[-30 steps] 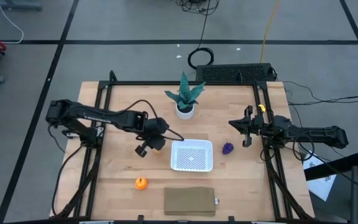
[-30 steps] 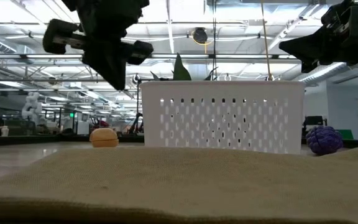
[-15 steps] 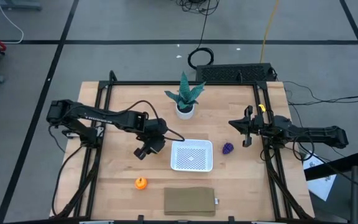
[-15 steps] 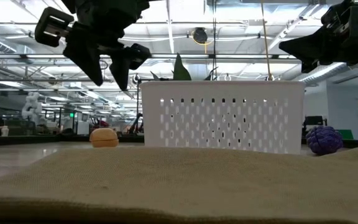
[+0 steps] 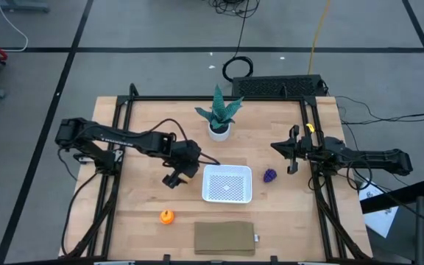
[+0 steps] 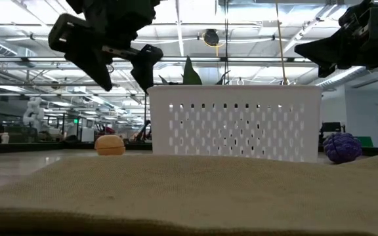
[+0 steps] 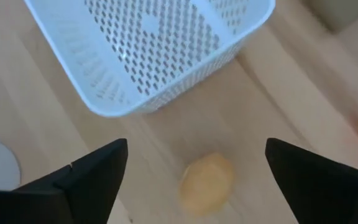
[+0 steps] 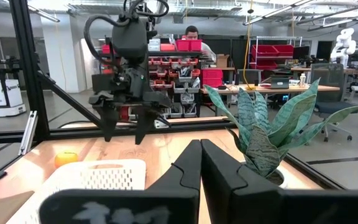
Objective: Pick and placing Produce into tupperware
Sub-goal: Put the potato in the white bin
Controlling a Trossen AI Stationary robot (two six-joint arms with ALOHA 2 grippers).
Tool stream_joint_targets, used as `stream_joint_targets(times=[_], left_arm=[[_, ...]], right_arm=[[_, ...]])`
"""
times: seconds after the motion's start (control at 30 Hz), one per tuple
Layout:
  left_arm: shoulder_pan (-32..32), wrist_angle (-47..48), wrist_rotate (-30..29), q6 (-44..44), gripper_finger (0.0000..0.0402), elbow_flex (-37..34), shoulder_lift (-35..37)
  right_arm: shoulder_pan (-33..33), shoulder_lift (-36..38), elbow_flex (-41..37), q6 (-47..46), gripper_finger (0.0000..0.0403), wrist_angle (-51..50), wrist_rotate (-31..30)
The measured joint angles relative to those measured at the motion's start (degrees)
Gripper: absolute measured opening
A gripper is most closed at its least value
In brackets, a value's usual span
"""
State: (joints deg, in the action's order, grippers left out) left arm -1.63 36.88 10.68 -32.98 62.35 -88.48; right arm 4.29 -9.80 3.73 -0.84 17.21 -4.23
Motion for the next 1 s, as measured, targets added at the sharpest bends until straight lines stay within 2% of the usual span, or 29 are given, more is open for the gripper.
stream_joint_targets(times=[0.13, 0.37, 0.5, 0.87, 1.0], left_arm=[[0.00, -0.09, -0.09, -0.25, 0.0377, -1.03, 0.01], [0.11, -1.80, -1.04, -0.76, 0.0375, -7.16, -0.07], [-0.34, -7.63, -1.41, -4.98, 0.0374, -10.44, -0.08], [-0.77, -10.21, -3.48, -14.79, 0.0374, -14.13, -0.08], [-0.52, -13.58, -3.65, -15.32, 0.0374, -14.58, -0.08]], right_arm=[[0.00, -0.02, 0.00, 0.00, 0.0000, -0.35, -0.01], [-0.02, -0.34, 0.00, 0.00, 0.0000, -0.67, -0.02], [-0.01, -0.37, 0.00, 0.00, 0.0000, -0.68, 0.00], [-0.01, -0.39, 0.00, 0.01, 0.0000, -0.77, 0.00], [0.00, -0.39, 0.00, 0.00, 0.0000, -0.79, 0.00]])
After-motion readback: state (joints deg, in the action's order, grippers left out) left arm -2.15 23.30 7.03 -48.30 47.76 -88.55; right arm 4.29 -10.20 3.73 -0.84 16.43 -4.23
